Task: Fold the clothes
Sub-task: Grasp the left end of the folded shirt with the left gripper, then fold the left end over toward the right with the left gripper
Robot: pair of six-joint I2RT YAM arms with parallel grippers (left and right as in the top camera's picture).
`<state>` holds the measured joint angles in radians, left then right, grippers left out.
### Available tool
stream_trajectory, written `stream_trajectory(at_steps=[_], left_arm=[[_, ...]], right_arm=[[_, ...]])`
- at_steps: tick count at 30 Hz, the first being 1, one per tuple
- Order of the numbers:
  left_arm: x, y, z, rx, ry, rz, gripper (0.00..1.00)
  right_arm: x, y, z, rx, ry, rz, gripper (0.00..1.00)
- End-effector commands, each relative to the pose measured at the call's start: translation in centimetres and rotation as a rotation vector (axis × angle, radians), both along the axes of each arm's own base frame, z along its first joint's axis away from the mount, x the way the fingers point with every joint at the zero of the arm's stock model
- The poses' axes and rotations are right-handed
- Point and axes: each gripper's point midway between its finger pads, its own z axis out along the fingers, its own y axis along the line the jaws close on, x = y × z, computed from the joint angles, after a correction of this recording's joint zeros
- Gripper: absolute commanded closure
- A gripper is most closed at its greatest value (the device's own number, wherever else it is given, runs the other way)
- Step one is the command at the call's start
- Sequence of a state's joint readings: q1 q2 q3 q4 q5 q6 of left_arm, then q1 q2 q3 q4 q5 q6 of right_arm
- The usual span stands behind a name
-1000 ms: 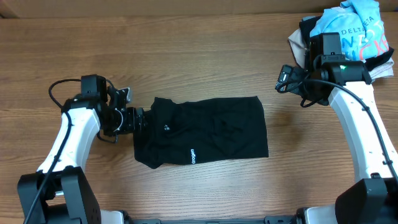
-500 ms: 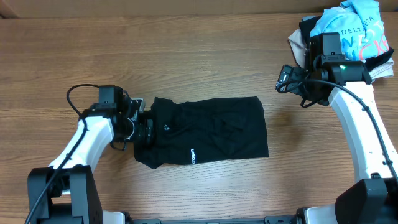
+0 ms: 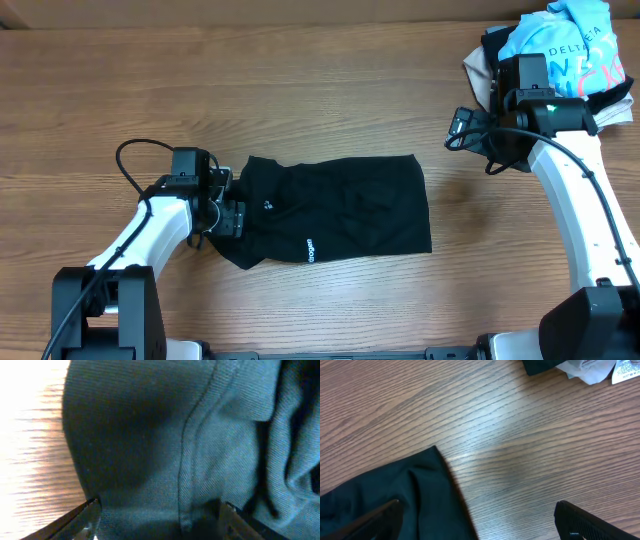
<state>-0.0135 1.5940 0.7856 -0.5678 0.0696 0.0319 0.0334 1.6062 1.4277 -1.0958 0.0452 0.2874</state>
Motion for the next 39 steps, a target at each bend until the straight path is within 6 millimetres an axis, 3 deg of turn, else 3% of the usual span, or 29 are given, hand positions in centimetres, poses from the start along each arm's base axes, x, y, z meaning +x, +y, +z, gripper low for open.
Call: stream_trajectory(at_steps=[1,2,5,7,11,16,17,22,32,39], left_arm=[[-0.8,0.9,-0.9,0.043,0.019,0.044,0.29],[-0.8,0.6,-1.0,0.031,0.018,0.045,0.35],[-0.8,-0.1,-0.9,-0.014,0.019,0.062,0.77],[-0.5,-0.3,-0.7,-0.042,0.013,0.107,0.96],[1.7,-1.3,1.4,-0.105,-0.032,0.106,0.96],[6.2,-2.8,8.4,-0.177,-0.145,0.03,0.96],[7.1,-3.7,10.7,-0.196,-0.17,-0.02,0.96],[8.0,-6.9,14.3,-0.203,-0.217,-0.145,0.96],[6.3,-21.6,17.2,-0.35,-0.369,-0.527,0.96],[4.6,-28.1,18.8,-0.33,-0.5,-0.654,0.96]], right_arm=[[0.3,-0.3,1.4,-0.014,-0.043,-0.002,0.0],[0.3,-0.3,1.4,-0.014,-0.043,-0.002,0.0],[0.3,-0.3,1.4,-0.012,-0.043,-0.005,0.0],[0.3,-0.3,1.4,-0.011,-0.043,-0.006,0.0],[-0.3,1.3,0.6,0.084,-0.014,-0.002,0.0],[-1.6,3.1,-1.4,0.18,0.049,0.03,0.0],[-2.0,3.2,-1.8,0.187,0.066,0.031,0.0],[-2.4,3.1,-1.8,0.185,0.082,0.033,0.0],[-2.1,2.8,0.1,0.186,0.059,0.025,0.0],[-2.5,-2.1,2.3,0.204,0.02,-0.122,0.0]])
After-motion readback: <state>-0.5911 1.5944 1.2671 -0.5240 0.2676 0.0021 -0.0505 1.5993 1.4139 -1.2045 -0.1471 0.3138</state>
